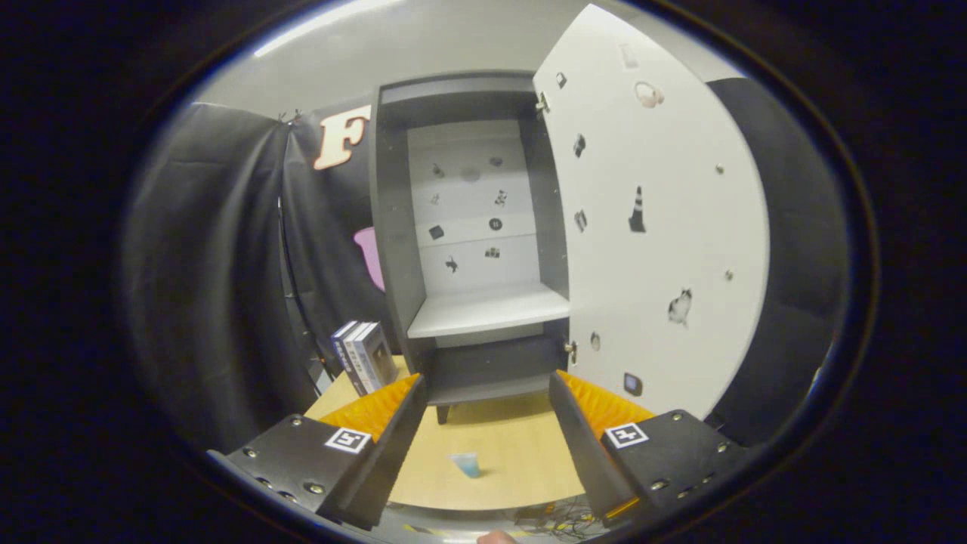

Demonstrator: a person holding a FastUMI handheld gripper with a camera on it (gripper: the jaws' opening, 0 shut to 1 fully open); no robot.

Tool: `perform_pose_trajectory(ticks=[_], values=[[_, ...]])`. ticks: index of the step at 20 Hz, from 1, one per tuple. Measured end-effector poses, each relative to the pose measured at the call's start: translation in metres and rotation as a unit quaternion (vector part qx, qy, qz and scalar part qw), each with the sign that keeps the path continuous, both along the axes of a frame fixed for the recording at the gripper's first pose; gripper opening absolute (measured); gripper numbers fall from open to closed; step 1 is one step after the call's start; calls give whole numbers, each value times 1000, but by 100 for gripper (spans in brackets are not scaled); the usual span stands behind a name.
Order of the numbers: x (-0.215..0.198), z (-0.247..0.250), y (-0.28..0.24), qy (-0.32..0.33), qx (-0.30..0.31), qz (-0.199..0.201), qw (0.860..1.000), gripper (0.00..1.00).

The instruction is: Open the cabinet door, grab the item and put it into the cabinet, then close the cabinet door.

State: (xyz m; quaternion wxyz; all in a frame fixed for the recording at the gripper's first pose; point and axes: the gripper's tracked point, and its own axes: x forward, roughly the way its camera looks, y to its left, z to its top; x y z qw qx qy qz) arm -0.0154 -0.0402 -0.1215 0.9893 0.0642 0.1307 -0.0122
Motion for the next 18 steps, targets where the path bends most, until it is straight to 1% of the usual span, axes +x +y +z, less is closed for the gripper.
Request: perform_pose_trajectory(ticks=[4,7,14,18], values=[[23,-61,31,31,-30,19,999,97],[40,-100,48,52,-26,31,998,97],[72,-198,58,121,-14,38,992,97],[84,-247,62,159,-12,51,986,98]])
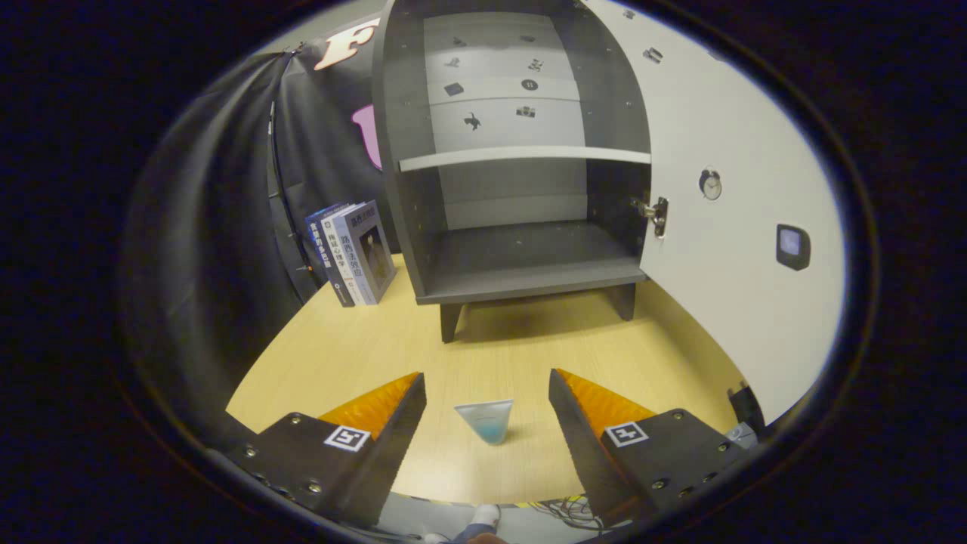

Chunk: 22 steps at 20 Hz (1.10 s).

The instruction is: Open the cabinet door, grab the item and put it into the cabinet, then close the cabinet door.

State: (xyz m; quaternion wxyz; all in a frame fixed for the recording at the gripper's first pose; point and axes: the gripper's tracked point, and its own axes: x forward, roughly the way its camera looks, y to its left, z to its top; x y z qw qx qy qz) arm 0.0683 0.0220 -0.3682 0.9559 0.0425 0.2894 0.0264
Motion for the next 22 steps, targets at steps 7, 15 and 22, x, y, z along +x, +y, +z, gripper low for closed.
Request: perform_pose_trajectory(ticks=[7,15,22], values=[[7,-70,5,54,4,4,999,97],[8,-94,6,50,-10,5,999,53],[19,-49,4,18,-8,13,1000,53]])
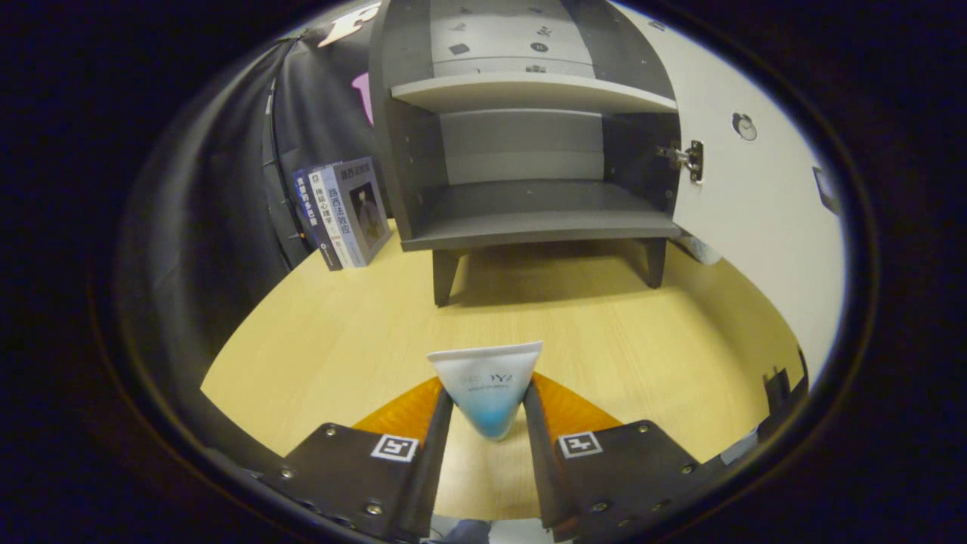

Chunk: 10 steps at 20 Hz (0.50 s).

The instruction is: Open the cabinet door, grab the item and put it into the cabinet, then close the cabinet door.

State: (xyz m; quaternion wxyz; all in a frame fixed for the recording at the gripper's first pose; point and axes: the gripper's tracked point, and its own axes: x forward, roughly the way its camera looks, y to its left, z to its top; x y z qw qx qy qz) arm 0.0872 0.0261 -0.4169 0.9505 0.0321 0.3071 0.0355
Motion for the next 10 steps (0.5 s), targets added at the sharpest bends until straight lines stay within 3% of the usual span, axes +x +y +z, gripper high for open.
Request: perform_pose_trajectory(ticks=[10], values=[[45,179,-22,-128,-28,2,991,53]])
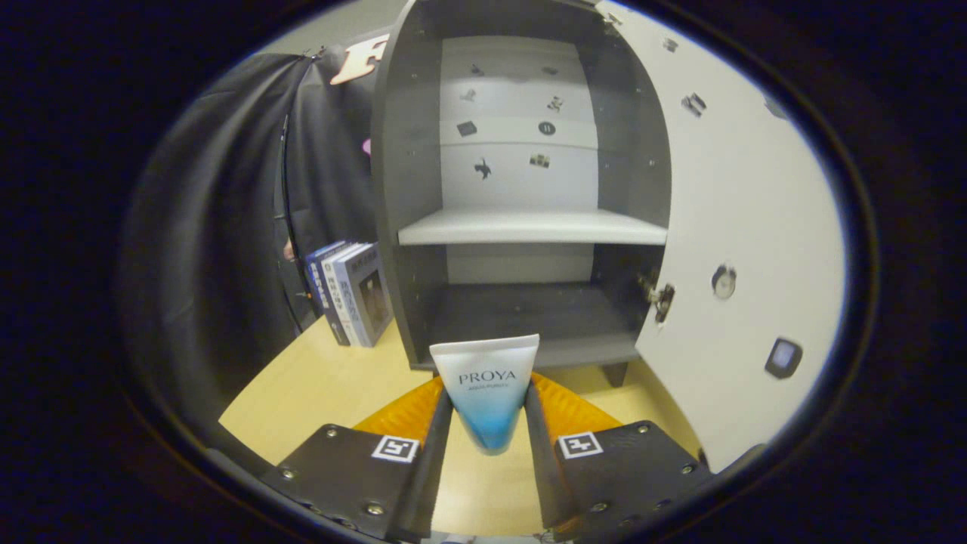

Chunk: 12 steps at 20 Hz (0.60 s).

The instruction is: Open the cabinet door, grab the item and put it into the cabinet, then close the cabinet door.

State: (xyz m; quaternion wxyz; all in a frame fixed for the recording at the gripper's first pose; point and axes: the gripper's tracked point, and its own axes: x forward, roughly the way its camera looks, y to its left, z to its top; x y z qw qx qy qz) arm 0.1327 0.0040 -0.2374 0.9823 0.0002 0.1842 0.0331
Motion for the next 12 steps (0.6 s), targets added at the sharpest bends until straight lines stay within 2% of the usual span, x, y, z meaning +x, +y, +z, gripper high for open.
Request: perform_pose_trajectory(ticks=[5,12], values=[[55,86,-9,-68,11,-5,998,53],[151,152,-17,-134,9,-5,991,52]])
